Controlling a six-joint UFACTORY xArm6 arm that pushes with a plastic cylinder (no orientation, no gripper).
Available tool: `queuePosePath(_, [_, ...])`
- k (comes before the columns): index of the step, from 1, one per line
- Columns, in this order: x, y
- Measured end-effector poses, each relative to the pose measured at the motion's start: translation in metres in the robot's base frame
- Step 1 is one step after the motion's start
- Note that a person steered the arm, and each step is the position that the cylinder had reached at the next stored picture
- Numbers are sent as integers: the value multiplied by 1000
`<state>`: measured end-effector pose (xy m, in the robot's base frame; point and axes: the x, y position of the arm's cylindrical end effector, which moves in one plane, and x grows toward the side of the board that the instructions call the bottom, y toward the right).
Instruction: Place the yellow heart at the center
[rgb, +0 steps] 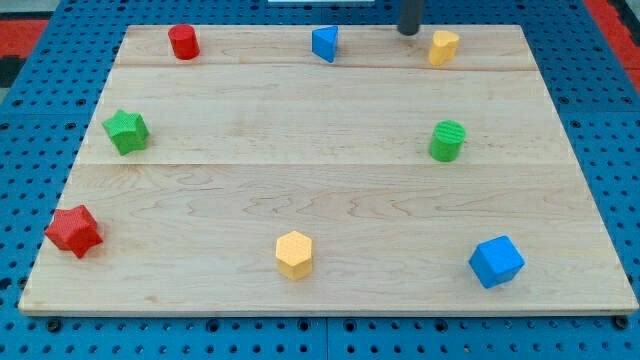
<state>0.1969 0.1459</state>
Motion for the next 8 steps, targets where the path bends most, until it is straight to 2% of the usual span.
queuePosePath(1, [11, 22])
queuePosePath(3, [51, -54])
queuePosePath(4, [21, -35])
queuePosePath(5, [5, 23])
queuePosePath(6, [19, 33])
queuePosePath(8, [86, 6])
